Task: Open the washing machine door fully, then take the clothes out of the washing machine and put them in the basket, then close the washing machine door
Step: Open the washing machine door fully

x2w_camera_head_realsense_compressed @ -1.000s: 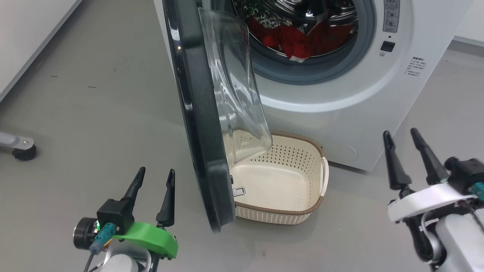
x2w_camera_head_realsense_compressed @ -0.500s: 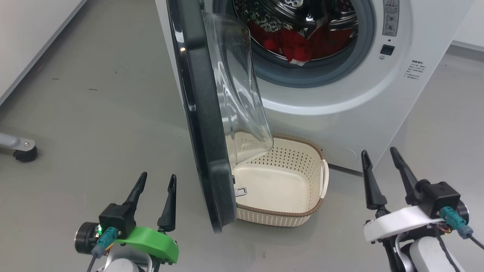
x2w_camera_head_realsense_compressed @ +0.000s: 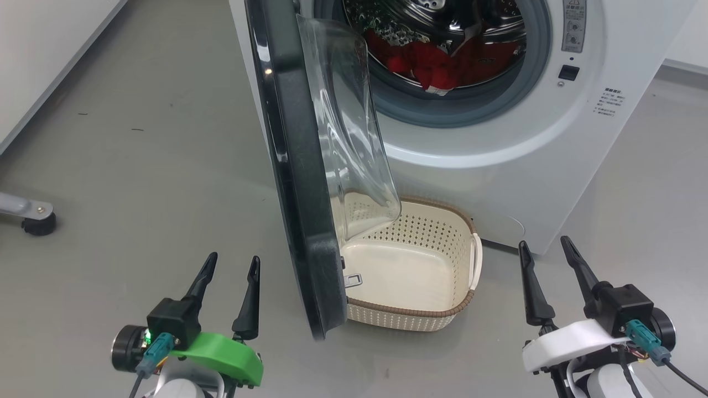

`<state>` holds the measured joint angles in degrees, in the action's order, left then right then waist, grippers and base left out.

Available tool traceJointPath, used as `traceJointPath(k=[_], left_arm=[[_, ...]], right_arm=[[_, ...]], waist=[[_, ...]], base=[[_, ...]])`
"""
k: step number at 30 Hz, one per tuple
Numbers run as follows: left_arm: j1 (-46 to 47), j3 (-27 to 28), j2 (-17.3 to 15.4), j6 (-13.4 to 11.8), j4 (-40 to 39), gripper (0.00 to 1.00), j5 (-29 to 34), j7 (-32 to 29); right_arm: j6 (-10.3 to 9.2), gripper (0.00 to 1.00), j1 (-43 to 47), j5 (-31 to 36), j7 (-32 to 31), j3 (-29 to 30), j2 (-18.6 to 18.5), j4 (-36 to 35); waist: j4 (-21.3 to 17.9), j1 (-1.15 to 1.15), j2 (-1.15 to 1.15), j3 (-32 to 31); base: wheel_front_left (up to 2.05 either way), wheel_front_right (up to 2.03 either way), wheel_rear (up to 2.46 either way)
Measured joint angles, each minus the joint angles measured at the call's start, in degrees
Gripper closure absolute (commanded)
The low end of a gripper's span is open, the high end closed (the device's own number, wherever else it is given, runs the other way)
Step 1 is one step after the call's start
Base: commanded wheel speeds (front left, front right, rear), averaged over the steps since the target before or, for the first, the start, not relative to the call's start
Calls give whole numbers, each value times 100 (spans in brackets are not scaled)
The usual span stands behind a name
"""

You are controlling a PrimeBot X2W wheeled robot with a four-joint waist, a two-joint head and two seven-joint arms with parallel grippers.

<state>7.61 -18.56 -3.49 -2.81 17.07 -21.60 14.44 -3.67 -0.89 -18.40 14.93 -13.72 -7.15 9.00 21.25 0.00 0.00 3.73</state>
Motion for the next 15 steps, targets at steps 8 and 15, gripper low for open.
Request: traceJointPath(k=[8, 15], left_arm=[[-2, -13, -3, 0, 0, 0, -1, 0], [-5, -25, -19, 0, 2, 77, -1, 0]], right_arm=[[18, 0, 50, 111, 0, 162, 114, 76], [113, 0, 74, 197, 0, 258, 170, 114]], waist=[[7, 0, 0, -3], [1, 0, 0, -1]], base=[[0, 0, 0], [0, 0, 0]])
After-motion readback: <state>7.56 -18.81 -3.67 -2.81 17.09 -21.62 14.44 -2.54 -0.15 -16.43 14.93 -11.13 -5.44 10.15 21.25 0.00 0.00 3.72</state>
